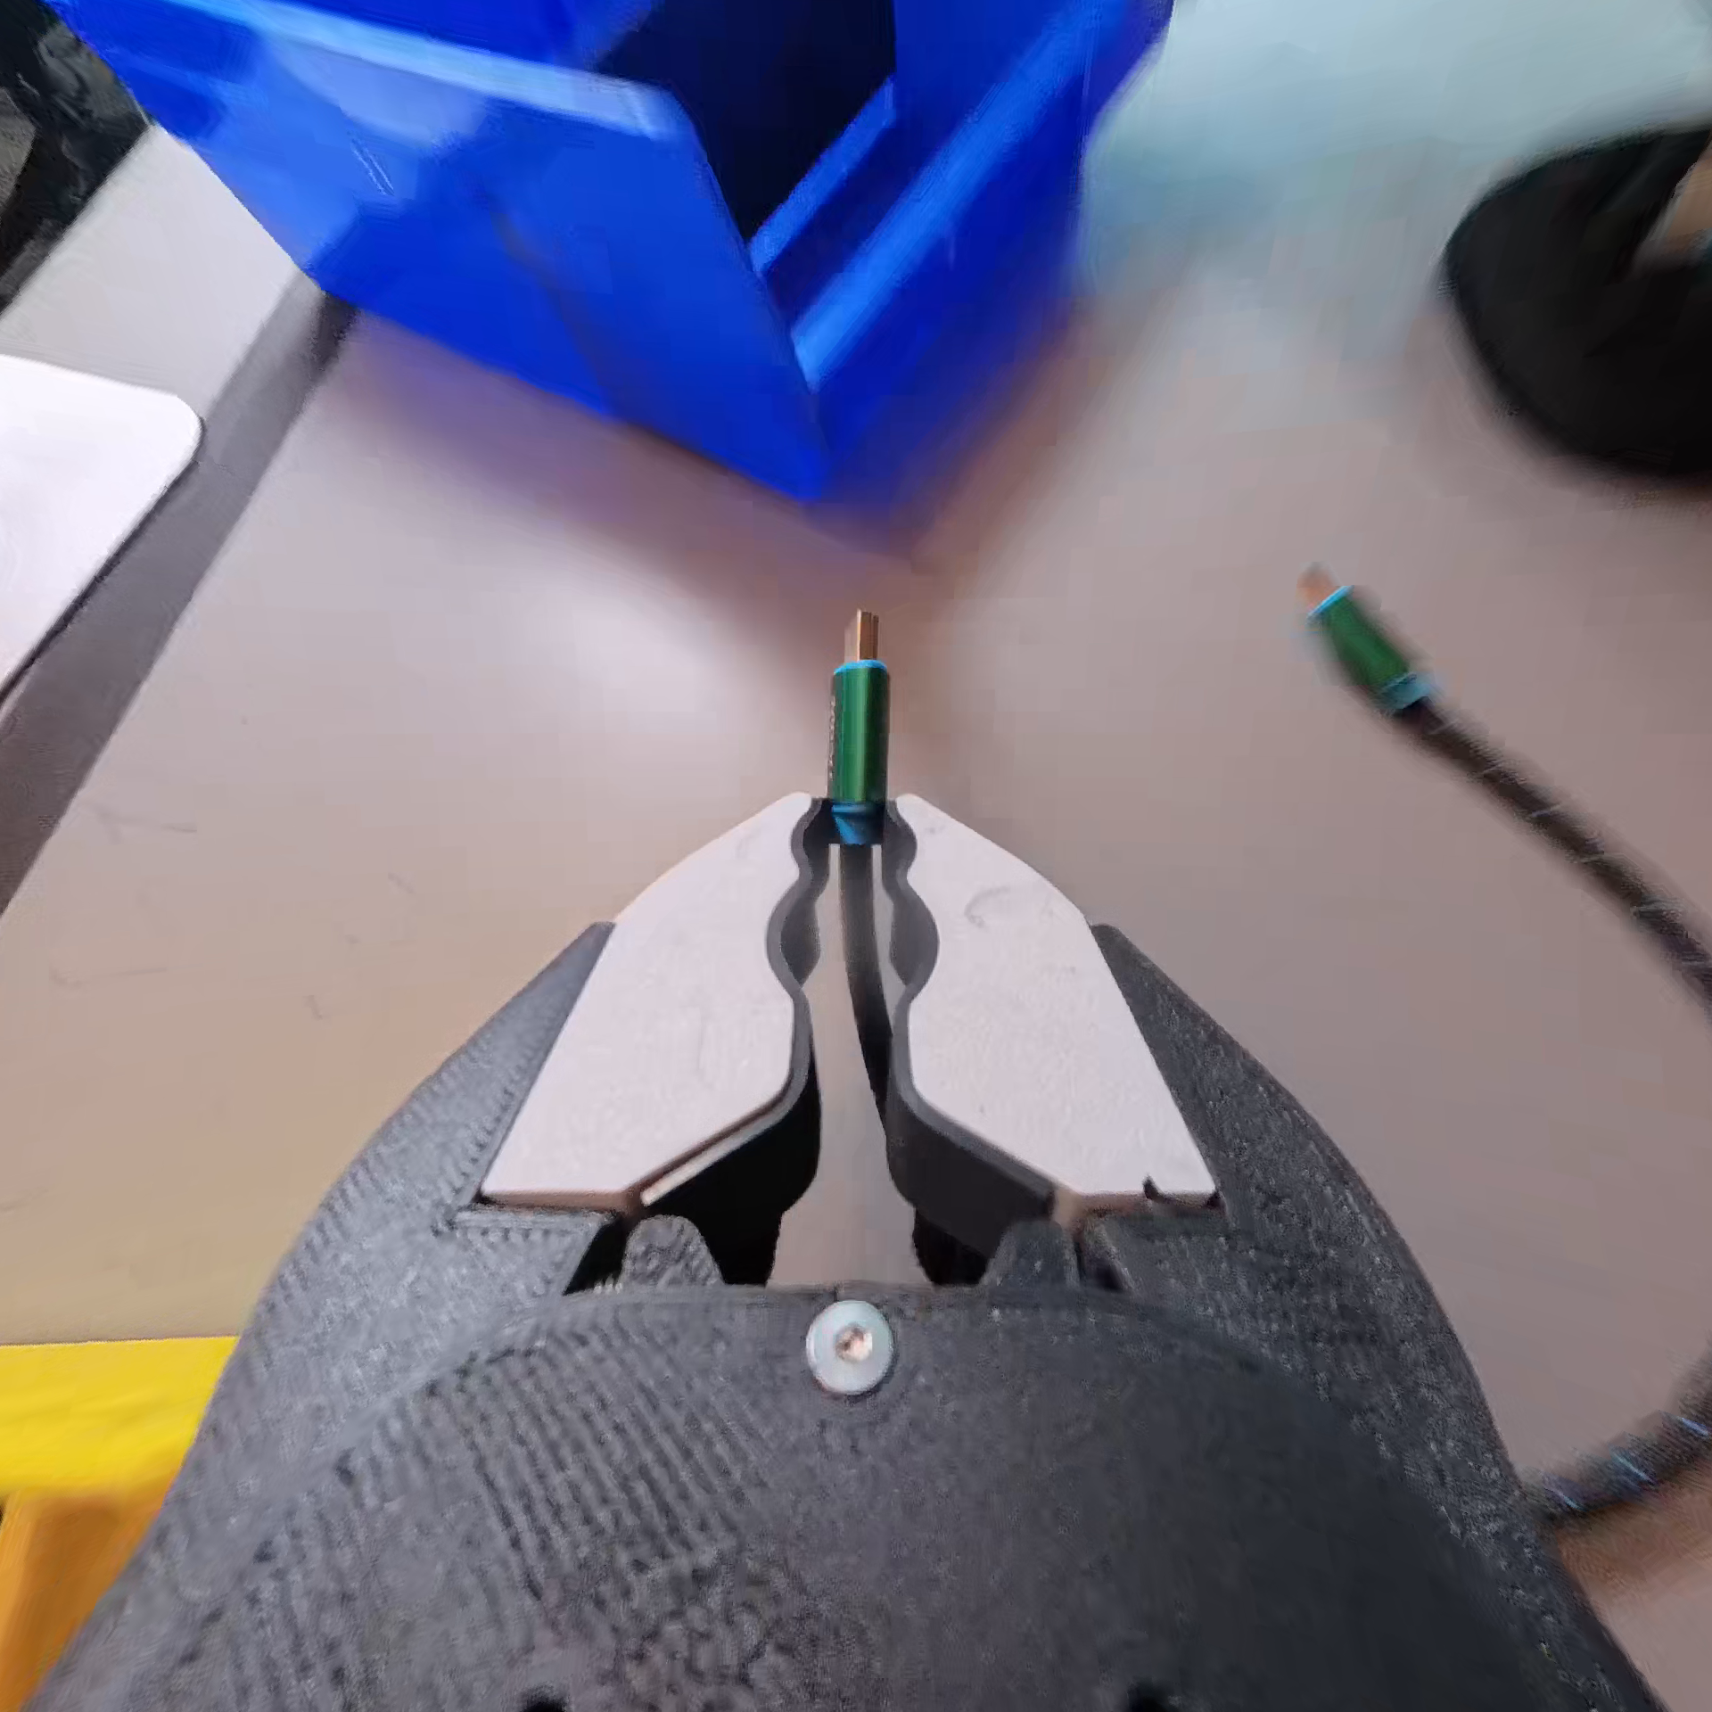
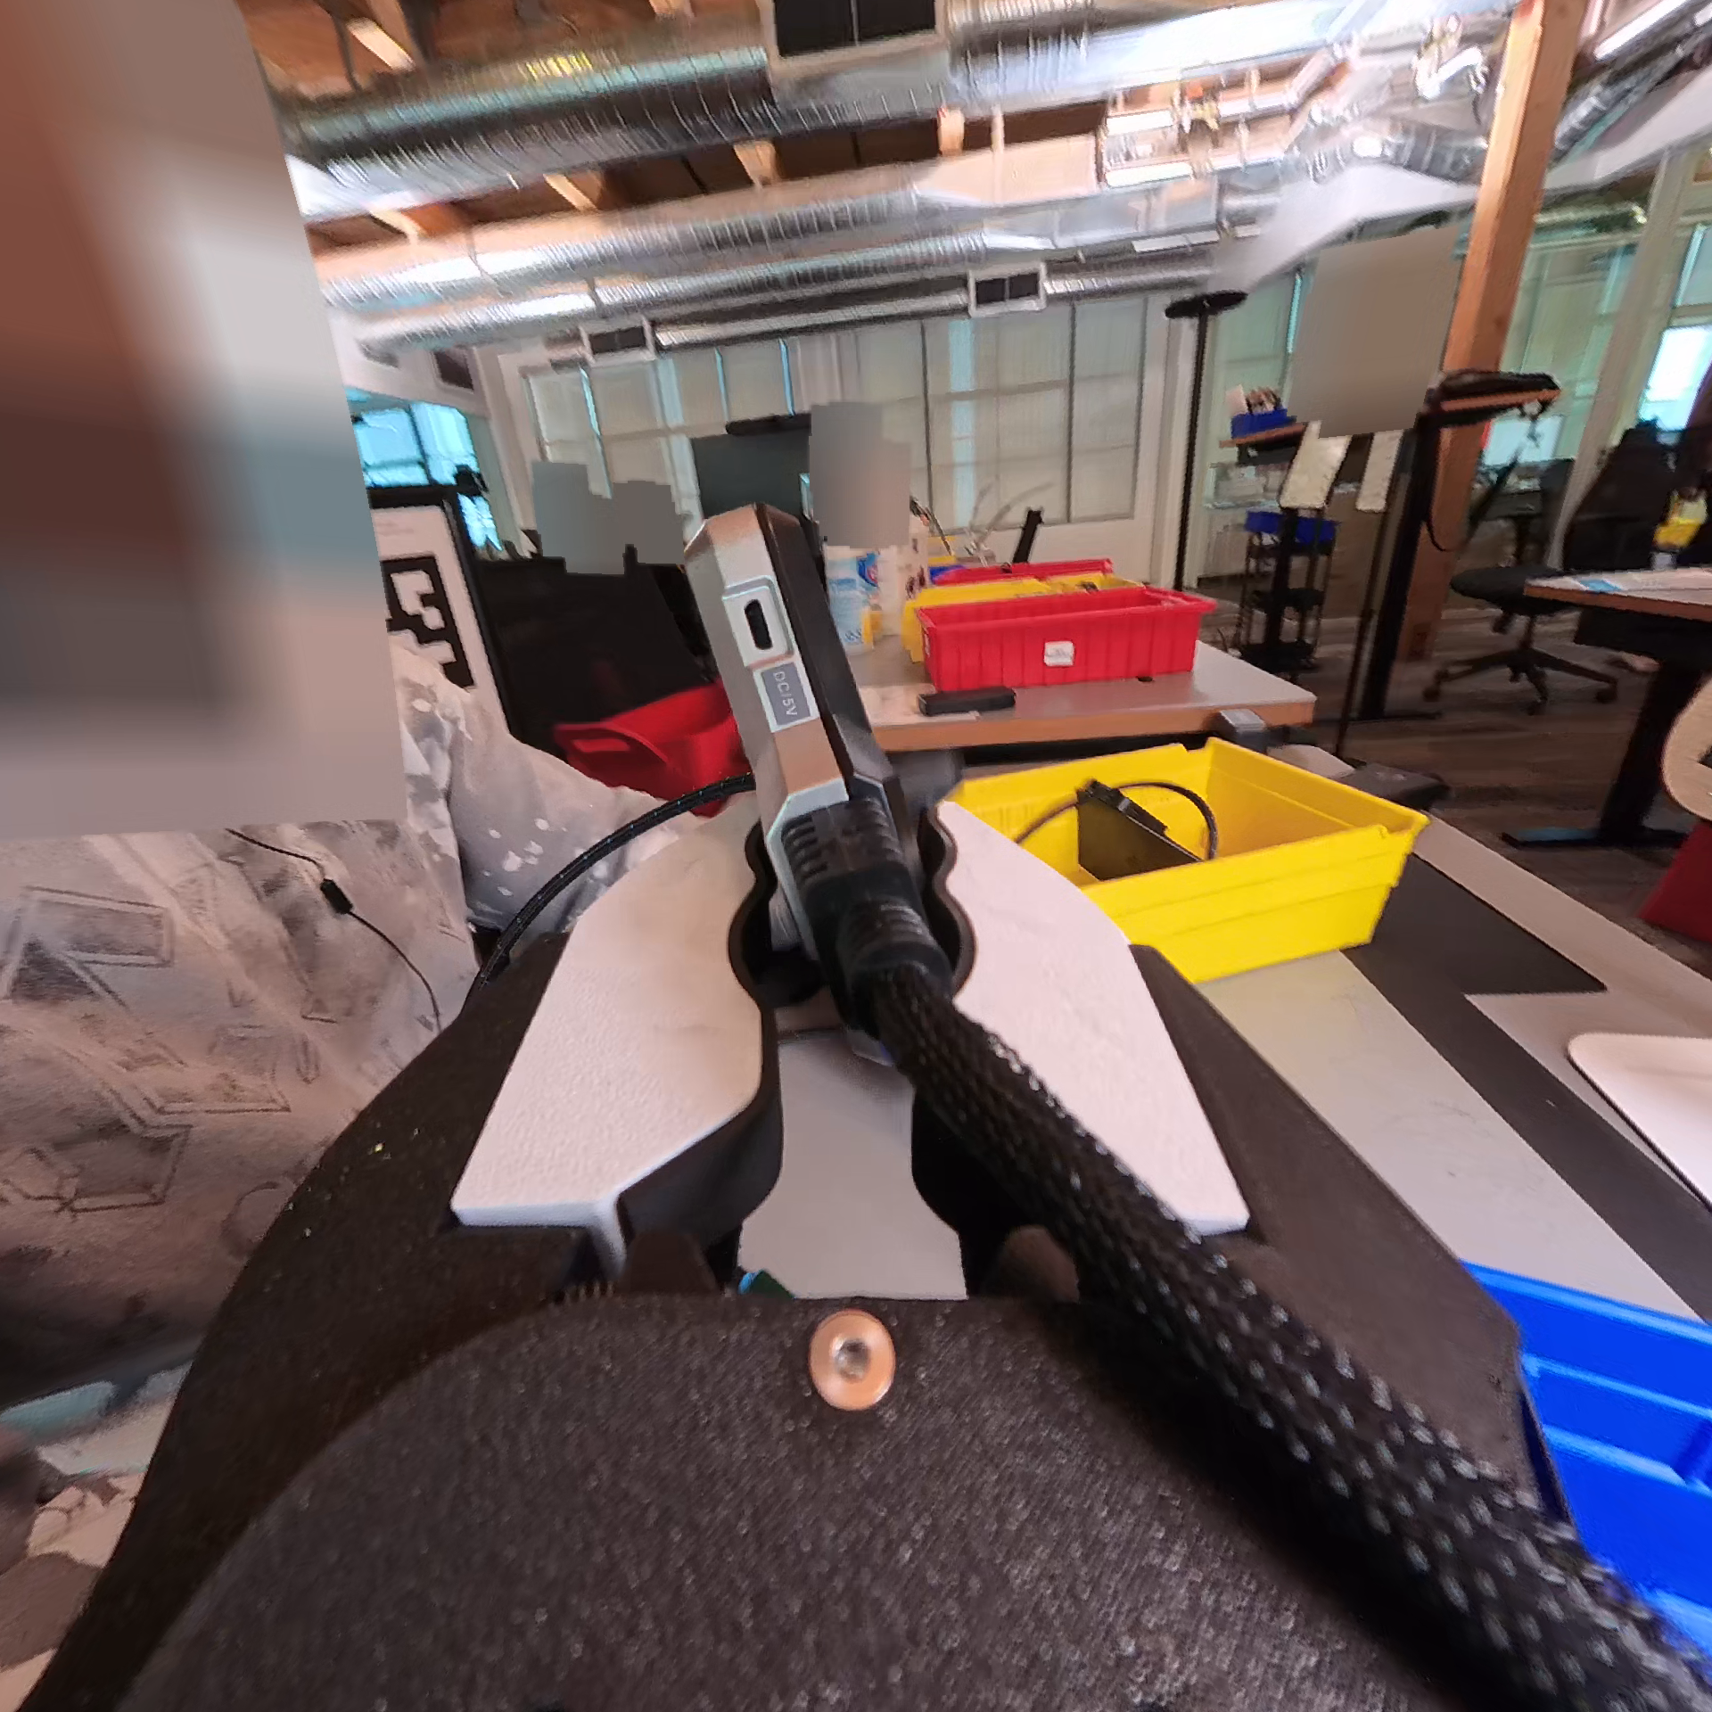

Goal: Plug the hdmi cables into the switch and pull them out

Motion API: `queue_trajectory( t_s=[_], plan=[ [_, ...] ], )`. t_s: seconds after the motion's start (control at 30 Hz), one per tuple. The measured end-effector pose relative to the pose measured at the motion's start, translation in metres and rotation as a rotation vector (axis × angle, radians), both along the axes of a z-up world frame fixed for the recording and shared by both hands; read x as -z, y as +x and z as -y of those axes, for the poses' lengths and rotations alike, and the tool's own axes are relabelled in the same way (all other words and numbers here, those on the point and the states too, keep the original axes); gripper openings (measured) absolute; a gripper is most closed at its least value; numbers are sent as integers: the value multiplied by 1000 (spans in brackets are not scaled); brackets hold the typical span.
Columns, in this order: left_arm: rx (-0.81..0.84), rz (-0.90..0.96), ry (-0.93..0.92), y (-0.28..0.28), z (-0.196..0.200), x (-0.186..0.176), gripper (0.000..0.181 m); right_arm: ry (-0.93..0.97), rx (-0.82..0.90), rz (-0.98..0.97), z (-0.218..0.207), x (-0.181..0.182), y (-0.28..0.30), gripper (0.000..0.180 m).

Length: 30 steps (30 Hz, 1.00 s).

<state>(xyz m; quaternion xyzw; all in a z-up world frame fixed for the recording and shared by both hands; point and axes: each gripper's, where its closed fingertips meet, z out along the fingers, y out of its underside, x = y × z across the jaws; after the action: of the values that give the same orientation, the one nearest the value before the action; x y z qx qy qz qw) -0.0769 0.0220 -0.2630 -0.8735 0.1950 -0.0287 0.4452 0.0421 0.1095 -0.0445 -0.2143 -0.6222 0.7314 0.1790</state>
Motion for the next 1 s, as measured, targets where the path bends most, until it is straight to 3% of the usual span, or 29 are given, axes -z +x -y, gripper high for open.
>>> queue_trajectory(
  t_s=[0.17,0.3,0.47,1.0],
  plan=[
    [40,221,53,3,15,-101,11,103,44,83,5,19,-12,29],
    [189,339,-59,32,28,-138,12,157,28,151,16,33,-21,29],
    [276,350,-120,60,15,-143,12,232,46,224,25,51,-34,29],
    [227,582,-151,51,-10,-120,13,208,10,237,45,67,-60,27]
  ],
)
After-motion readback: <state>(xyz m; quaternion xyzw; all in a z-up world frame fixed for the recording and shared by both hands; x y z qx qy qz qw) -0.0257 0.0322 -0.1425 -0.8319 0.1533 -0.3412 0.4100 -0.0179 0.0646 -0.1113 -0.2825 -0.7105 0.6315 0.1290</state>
